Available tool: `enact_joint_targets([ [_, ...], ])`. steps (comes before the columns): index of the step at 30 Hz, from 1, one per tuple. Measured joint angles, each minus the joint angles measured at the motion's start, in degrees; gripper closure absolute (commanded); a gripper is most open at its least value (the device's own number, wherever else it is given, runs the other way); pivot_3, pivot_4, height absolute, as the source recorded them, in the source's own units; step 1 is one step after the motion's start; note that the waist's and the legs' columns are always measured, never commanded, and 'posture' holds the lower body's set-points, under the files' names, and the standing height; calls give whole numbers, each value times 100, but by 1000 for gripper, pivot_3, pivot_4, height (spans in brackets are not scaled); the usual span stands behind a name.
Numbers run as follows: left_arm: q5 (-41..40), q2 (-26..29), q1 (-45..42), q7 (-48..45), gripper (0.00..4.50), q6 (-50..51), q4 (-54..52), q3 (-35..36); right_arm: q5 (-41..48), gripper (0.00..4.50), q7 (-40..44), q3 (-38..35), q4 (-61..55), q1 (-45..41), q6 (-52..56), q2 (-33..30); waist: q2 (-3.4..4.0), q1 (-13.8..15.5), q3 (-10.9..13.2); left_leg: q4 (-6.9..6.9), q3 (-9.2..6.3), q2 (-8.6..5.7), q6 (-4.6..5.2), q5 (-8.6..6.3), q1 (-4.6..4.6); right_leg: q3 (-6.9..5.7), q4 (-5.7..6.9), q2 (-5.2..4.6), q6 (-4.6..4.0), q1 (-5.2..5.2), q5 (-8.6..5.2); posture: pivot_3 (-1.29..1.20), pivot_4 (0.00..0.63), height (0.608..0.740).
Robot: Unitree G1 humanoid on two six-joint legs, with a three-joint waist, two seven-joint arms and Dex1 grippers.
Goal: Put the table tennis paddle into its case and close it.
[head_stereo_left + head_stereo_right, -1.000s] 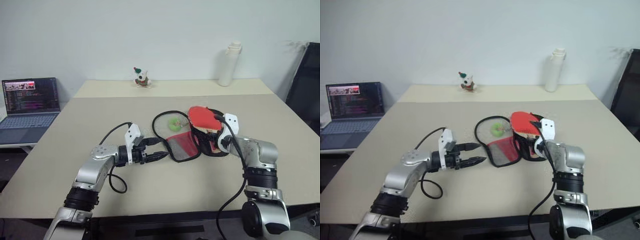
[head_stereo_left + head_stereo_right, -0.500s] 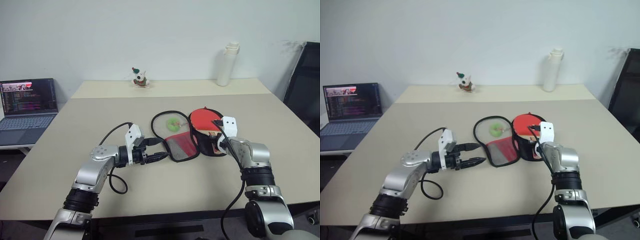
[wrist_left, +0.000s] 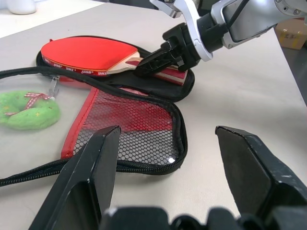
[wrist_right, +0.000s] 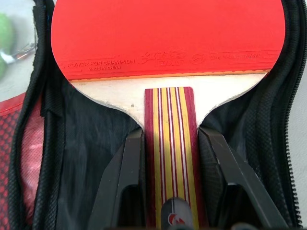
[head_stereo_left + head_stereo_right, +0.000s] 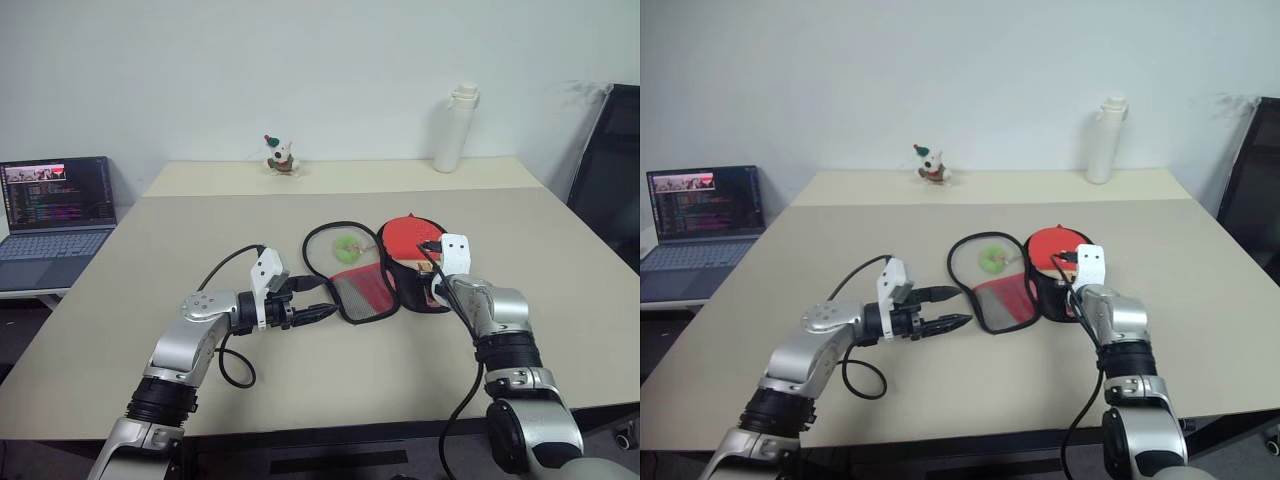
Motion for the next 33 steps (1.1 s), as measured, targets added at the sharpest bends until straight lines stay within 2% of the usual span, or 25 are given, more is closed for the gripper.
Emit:
enact_joint_targets([
  [2,0,0,7,1,1055,4,-31,0,-9,3388,4,33,26,-13,-35,13,0,-1,0,0,0,1,0,0,0,1,0,0,0,0,0,0,150,740],
  [4,0,0,12,2,1055,6,-43,0,-12,2672,-1,32,25,-13,-57,43,0,-1,0,0,-1,1,0,0,0,1,0,0,0,0,0,0,150,740],
  [6,0,0,14,1,1055,8,-45,0,-8,2151,4,30,11,-11,-82,77,0,-1,0,0,-1,1,0,0,1,0,1,0,0,0,0,0,150,740],
  [12,1,-2,14,26,1055,11,-46,0,129,48,259,61,-562,137,93,90,0,4,0,1,-5,0,0,0,0,0,1,-1,0,0,0,0,150,740],
  [15,99,-48,-5,258,1055,-29,-29,3,369,48,837,358,-1402,447,385,-137,0,7,0,1,-13,1,0,0,-1,0,2,-1,0,-1,0,0,150,740],
  [18,493,-79,-161,740,1055,-177,346,-4,579,48,1692,816,-2524,739,439,-795,0,16,0,4,-16,-3,0,0,1,-3,2,-2,1,1,0,0,150,740],
  [23,973,-87,-384,1251,1055,-420,1230,3,1347,48,2536,570,-3903,1293,919,-1477,-4,24,-3,6,-14,-1,1,0,10,-12,1,-1,2,14,-1,0,150,740],
  [26,1080,-127,-434,1260,1055,-536,1532,-10,1760,48,2753,392,-4307,1478,1211,-1632,-4,12,-3,7,-14,-2,0,0,10,-9,2,-1,1,13,-1,0,150,740],
  [33,1246,-186,-713,1231,1055,-830,2108,-12,1876,48,2740,364,-4447,1646,1268,-1869,-6,19,-3,11,-8,-4,0,0,10,-10,2,-1,2,15,-1,0,150,740],
])
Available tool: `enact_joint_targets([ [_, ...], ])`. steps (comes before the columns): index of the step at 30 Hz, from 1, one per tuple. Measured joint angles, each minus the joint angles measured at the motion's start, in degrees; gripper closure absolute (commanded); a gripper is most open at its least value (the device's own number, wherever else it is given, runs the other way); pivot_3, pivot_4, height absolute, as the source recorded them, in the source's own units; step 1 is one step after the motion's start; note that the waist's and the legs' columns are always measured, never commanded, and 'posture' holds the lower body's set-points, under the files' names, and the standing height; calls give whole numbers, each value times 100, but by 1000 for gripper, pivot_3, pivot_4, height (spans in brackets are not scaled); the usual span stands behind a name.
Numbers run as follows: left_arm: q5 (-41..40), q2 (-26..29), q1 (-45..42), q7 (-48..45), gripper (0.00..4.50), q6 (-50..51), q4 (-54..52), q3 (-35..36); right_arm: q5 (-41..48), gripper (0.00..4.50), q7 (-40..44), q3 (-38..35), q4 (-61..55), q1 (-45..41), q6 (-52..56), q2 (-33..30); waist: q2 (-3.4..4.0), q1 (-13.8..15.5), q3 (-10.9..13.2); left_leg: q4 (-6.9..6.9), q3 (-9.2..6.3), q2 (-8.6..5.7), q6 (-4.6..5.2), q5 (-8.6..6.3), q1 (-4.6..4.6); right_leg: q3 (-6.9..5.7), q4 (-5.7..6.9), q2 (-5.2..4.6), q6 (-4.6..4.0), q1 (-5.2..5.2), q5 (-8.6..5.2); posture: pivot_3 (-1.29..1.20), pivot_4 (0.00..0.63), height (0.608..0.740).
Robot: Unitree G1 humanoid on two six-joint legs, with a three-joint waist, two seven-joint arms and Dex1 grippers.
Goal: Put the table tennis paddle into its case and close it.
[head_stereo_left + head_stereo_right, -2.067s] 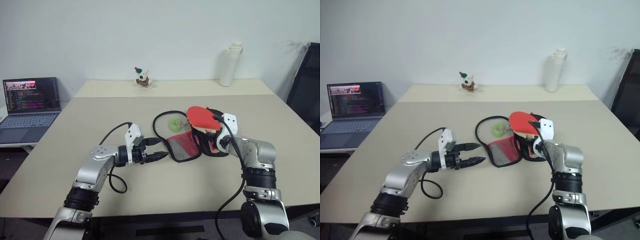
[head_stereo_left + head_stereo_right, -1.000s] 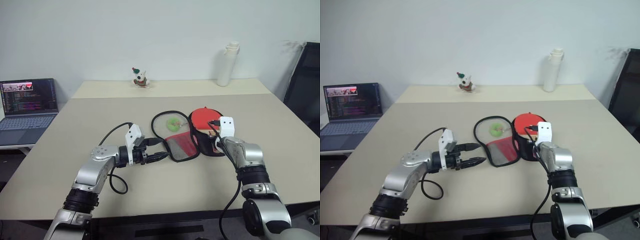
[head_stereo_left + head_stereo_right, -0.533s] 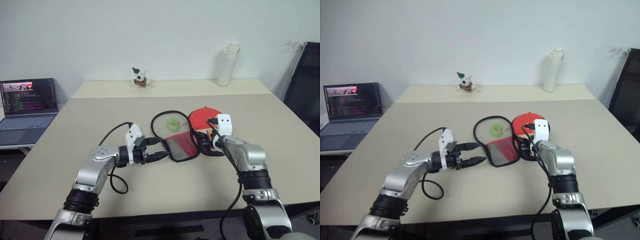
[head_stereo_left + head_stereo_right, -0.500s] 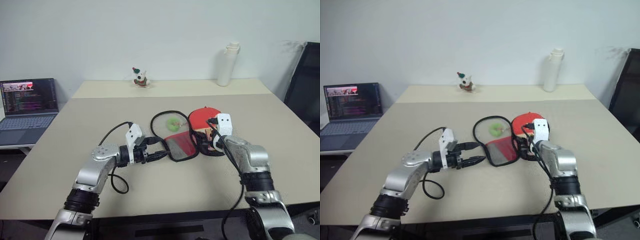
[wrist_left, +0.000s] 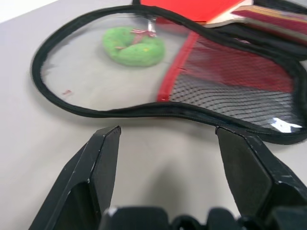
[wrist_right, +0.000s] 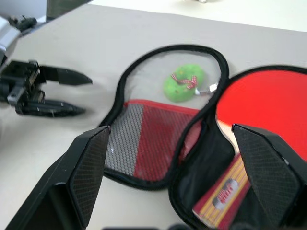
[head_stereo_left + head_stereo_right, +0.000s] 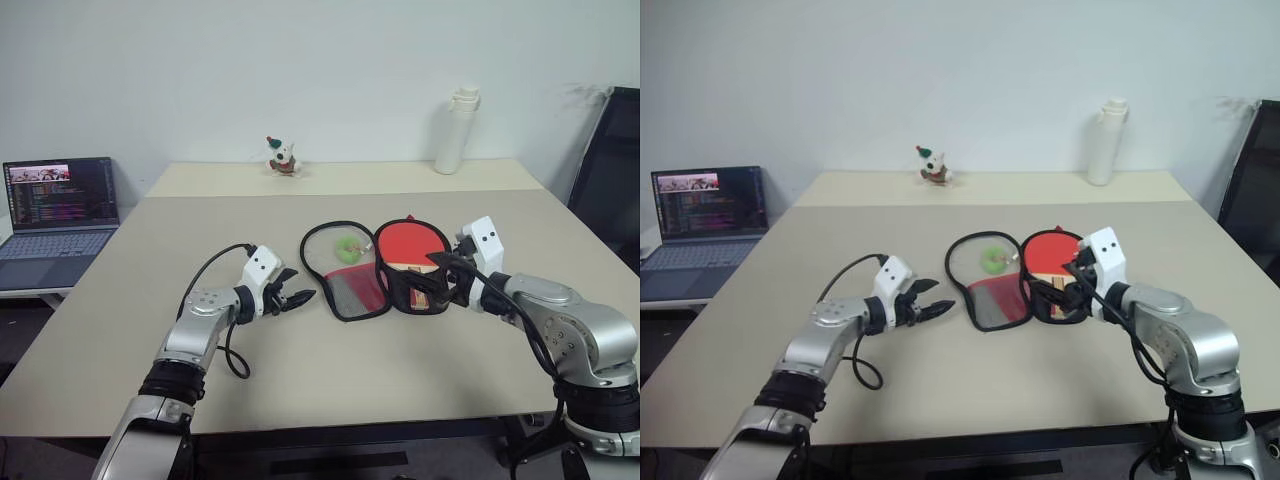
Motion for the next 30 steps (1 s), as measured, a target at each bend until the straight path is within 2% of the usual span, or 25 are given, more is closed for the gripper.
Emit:
enact_joint_targets([
  [5,185,-3,-140,-70,1055,-306,701,-2,98,48,-38,-22,-90,67,58,-54,0,6,0,0,-1,-1,0,0,-1,-2,1,0,0,0,0,0,150,740],
  [8,295,-16,-329,-83,1626,-515,1239,-1,206,18,20,-60,-177,98,115,-179,0,12,0,2,-1,-3,0,0,-3,-4,1,-2,0,0,0,0,150,740],
  [16,603,-432,-1160,-28,4434,-1188,2678,-40,629,18,243,-149,-437,127,218,-429,-6,24,-3,5,3,-7,0,0,-6,-9,-2,-4,1,4,0,0,150,740],
  [23,843,-1118,-1893,171,4475,-1588,3837,-43,765,18,128,-248,-450,141,259,-583,-8,28,-4,6,4,-12,0,0,-9,-8,-2,-4,1,3,0,0,150,740],
  [30,969,-1611,-2523,33,4475,-1930,4215,-38,881,18,19,-580,-647,395,432,-829,-11,33,-3,7,3,-16,0,0,-12,-8,-1,-4,1,2,1,0,150,740],
])
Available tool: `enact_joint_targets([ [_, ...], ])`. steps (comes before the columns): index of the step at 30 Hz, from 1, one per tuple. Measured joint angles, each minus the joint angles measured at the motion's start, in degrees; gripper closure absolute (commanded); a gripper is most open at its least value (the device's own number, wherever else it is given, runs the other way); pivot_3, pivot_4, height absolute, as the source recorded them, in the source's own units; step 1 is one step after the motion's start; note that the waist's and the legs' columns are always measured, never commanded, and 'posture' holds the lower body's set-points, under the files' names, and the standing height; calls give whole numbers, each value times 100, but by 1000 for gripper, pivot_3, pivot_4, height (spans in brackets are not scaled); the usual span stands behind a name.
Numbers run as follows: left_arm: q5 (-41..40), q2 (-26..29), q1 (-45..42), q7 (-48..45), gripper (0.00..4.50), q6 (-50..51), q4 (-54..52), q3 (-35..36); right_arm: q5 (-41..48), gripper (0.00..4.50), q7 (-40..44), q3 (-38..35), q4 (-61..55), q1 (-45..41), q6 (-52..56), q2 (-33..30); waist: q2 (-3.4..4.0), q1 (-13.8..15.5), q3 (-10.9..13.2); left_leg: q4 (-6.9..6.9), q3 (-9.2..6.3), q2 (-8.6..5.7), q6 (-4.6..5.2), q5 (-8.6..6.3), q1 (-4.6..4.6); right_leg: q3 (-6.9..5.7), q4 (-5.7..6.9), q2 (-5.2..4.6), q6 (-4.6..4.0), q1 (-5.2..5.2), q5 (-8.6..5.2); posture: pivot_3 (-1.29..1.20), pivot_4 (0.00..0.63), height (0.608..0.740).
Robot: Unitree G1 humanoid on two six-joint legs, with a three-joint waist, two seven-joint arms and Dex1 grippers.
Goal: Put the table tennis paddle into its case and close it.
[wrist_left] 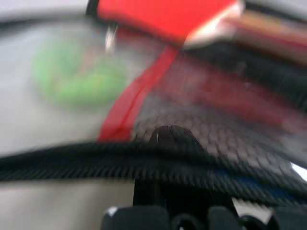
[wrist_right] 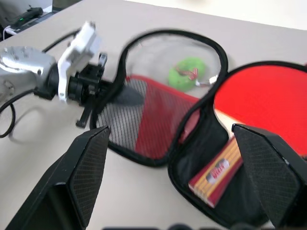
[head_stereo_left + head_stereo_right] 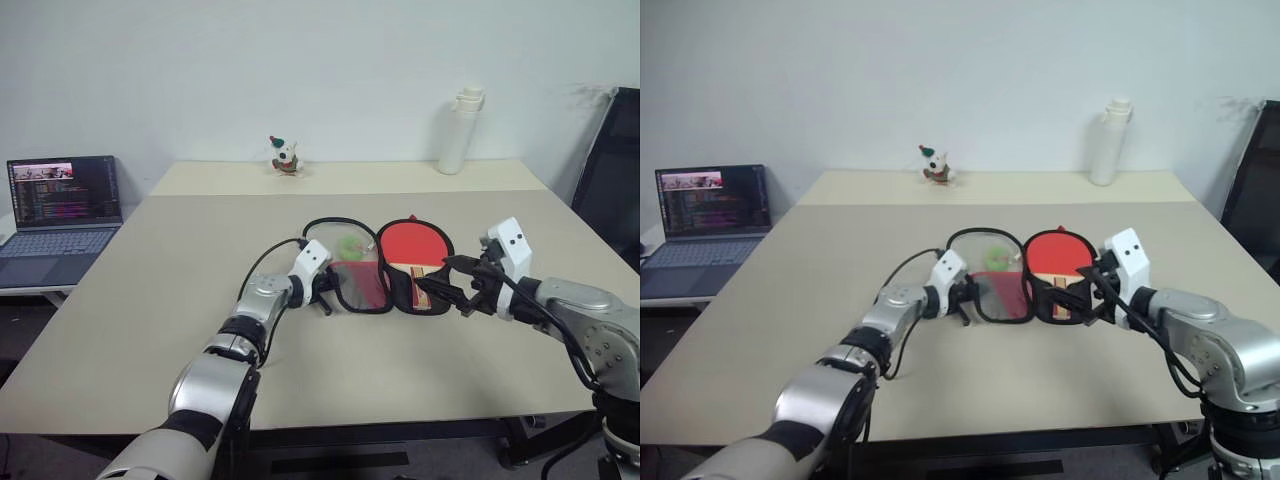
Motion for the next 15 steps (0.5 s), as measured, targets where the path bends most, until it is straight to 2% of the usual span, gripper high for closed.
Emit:
enact_joint_targets([
  [5,-1,-585,-846,-262,4475,-176,12,31,91,18,-60,-397,-78,214,84,-265,-3,21,1,-1,-2,-37,0,0,-3,1,-7,-3,3,1,-1,0,150,740],
  [9,-4,-1099,-1374,-34,4475,-246,214,88,125,18,-212,-647,-81,307,206,-326,-3,16,1,-2,-2,-44,2,-1,0,9,-3,-7,25,1,-14,0,150,740],
  [15,9,-1237,-1534,360,4475,-255,391,222,110,18,-390,-653,-68,306,244,-326,-3,-49,1,-4,-6,-44,2,0,12,12,16,-4,36,0,-21,0,150,740],
])
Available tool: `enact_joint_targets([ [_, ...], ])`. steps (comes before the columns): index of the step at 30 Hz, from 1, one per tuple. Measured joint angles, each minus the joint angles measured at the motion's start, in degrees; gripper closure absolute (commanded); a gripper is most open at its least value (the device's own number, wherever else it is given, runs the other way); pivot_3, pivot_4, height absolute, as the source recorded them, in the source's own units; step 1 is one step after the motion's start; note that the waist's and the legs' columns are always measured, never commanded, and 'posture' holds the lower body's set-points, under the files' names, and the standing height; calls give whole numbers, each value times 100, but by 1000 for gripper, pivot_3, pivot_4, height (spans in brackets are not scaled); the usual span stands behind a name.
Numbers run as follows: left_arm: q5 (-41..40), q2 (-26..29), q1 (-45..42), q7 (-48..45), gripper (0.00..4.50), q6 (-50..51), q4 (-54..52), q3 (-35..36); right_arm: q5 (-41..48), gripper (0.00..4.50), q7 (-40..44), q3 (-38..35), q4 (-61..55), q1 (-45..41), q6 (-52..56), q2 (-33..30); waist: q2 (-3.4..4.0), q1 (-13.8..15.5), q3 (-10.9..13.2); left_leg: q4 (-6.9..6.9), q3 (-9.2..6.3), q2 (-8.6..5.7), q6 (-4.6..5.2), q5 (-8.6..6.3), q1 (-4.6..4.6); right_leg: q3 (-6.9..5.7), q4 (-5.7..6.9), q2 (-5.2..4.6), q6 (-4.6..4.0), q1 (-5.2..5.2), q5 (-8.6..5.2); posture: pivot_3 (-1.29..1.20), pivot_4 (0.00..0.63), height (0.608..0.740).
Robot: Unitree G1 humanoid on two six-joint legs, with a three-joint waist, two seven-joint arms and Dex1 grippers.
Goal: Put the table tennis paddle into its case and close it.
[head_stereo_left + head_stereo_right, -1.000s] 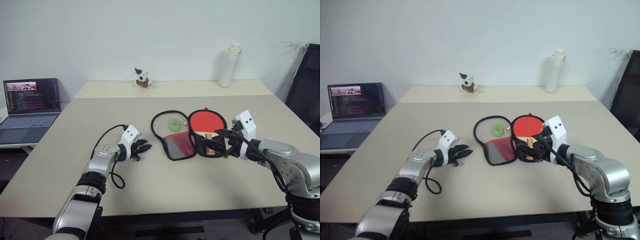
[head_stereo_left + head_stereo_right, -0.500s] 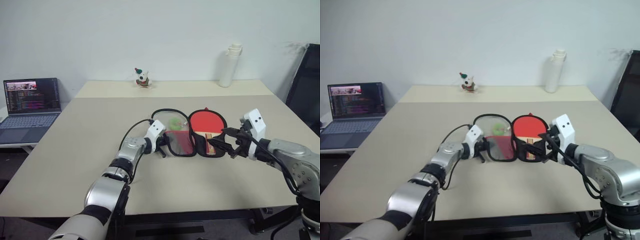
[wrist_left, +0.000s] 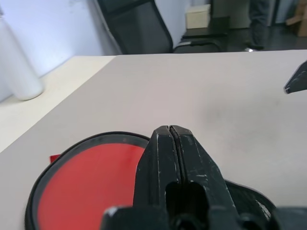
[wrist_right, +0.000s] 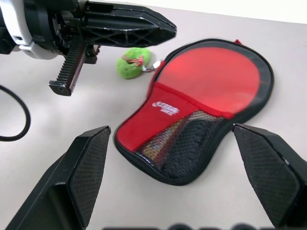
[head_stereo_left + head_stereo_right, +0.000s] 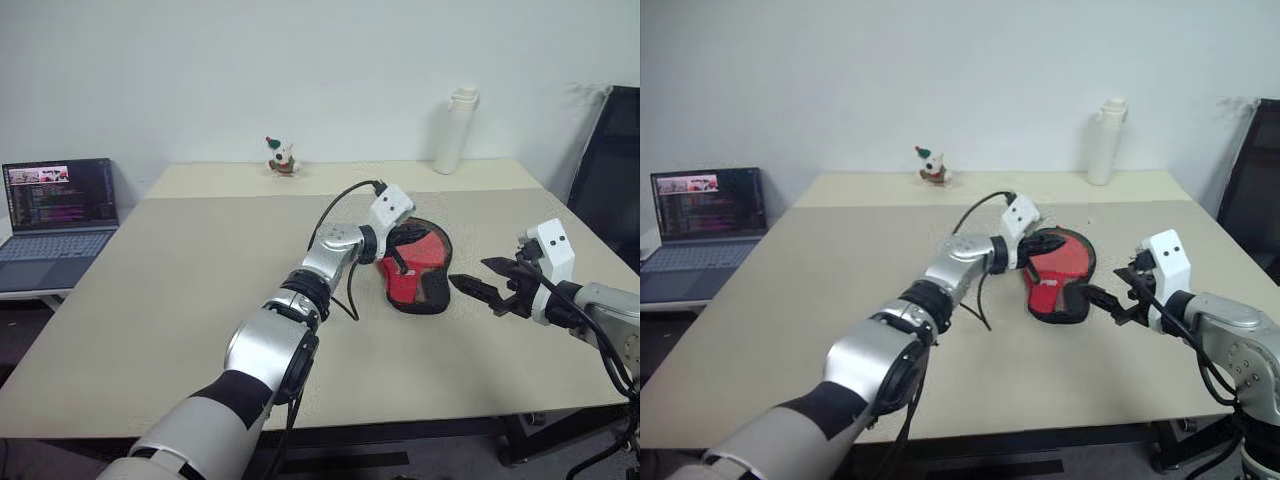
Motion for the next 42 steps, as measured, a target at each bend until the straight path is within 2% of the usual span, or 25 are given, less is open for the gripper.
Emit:
enact_joint_targets([
  [3,-20,177,83,-193,4475,-110,-33,72,-178,18,-12,167,326,-86,-192,1,1,-3,-1,0,5,0,0,0,8,8,1,-1,0,2,0,0,150,740],
  [10,-426,1115,1255,-1409,4493,-32,-954,329,-967,9,93,836,2291,-964,-1073,98,4,-2,-2,-3,12,3,0,1,14,14,6,1,-29,0,17,0,150,740],
  [15,-858,1819,2267,-1690,4493,862,-2767,530,-1536,9,280,1386,3951,-1723,-1826,561,4,10,-2,1,9,10,-1,1,4,8,4,-3,-32,-2,19,0,150,740],
  [19,-1086,2090,2860,-1566,4493,1591,-4156,567,-1807,9,414,1604,4862,-2019,-2235,897,4,55,-3,10,9,41,-2,1,-6,1,0,-10,-31,-1,21,0,150,740],
  [23,-1270,2407,3554,-1392,4493,2292,-5334,575,-2177,9,519,1707,5956,-2150,-2725,965,4,60,-3,12,9,40,-2,2,-6,-2,2,-13,-30,0,22,0,150,740],
  [30,-1602,2527,3918,-1215,4493,2924,-6400,562,-2525,9,755,1720,6848,-2450,-3223,1002,5,19,-3,14,10,47,-3,2,8,6,9,-6,-31,4,23,0,150,740],
  [35,-1671,2562,4054,-1081,4493,3128,-6552,552,-2563,9,908,1684,7329,-2701,-3274,1095,4,1,-4,13,12,51,-3,2,24,10,9,-2,-33,16,24,0,150,740],
  [39,-1683,2565,4069,-997,4493,3159,-6675,510,-2724,9,920,1689,7777,-2937,-3437,1244,-1,-28,-7,3,17,54,-3,2,72,20,3,2,-34,62,24,0,150,740],
  [42,-1695,2577,4070,-989,4500,3160,-6697,509,-2812,1000,937,1692,8086,-3116,-3530,1411,-1,-96,-7,-4,16,58,-2,1,117,20,-4,6,-34,107,21,0,150,740],
])
